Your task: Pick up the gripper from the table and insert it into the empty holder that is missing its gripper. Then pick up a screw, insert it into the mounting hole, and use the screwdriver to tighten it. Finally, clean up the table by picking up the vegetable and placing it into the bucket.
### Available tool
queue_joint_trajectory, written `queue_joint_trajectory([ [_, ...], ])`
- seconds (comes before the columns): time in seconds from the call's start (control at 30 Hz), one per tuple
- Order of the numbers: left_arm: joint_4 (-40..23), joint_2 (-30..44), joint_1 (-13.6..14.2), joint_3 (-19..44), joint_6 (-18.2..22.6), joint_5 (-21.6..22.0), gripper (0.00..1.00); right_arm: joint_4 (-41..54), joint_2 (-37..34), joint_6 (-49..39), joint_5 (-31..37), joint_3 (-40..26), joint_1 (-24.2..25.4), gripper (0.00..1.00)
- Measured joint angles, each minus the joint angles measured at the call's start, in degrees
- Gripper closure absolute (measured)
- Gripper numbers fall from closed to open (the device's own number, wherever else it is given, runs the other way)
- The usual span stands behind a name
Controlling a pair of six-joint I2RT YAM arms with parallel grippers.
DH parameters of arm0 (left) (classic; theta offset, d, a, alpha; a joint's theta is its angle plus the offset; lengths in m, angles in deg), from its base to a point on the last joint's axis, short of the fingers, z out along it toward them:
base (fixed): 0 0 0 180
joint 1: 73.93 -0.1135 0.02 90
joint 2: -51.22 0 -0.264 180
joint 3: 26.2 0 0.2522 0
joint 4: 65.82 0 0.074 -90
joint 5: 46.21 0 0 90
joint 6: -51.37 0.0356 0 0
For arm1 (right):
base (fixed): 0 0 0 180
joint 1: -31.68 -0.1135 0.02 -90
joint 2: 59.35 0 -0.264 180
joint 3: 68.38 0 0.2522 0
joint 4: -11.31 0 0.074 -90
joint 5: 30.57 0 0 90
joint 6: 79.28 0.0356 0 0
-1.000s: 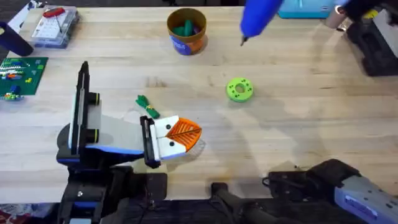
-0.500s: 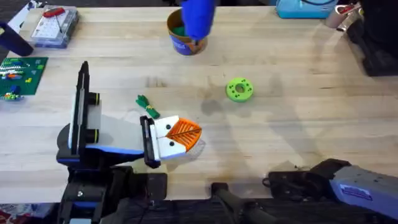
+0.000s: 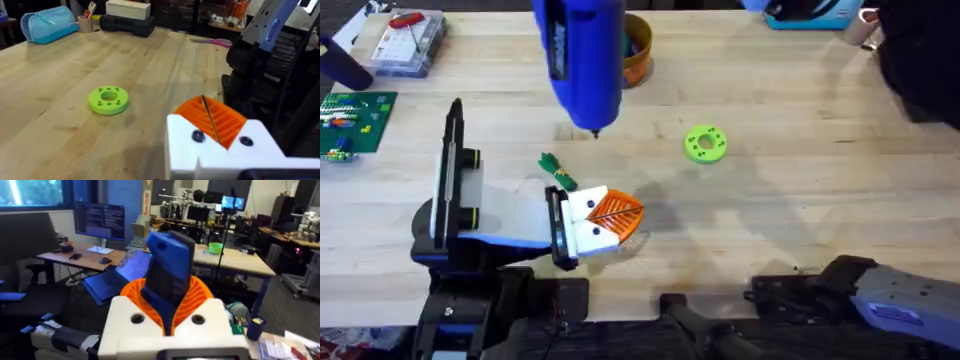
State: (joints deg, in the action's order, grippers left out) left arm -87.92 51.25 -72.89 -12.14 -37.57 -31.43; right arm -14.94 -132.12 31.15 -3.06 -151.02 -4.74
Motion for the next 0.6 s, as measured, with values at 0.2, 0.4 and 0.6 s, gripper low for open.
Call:
queue_joint_trajectory([
  [0.2, -0.2, 0.0, 0.0, 0.0, 0.0, 0.0, 0.986, -1.6, 0.0, -1.3, -0.6, 1.6, -1.8, 0.952],
  [0.4, -0.2, 0.0, 0.0, 0.0, 0.0, -0.1, 0.986, -9.3, 0.0, -1.4, -1.8, 6.2, -3.4, 0.954],
  [0.6, -0.2, 0.0, 0.0, 0.0, 0.0, 0.1, 0.986, -15.2, 0.0, 0.3, -2.2, 11.5, -3.7, 0.953],
])
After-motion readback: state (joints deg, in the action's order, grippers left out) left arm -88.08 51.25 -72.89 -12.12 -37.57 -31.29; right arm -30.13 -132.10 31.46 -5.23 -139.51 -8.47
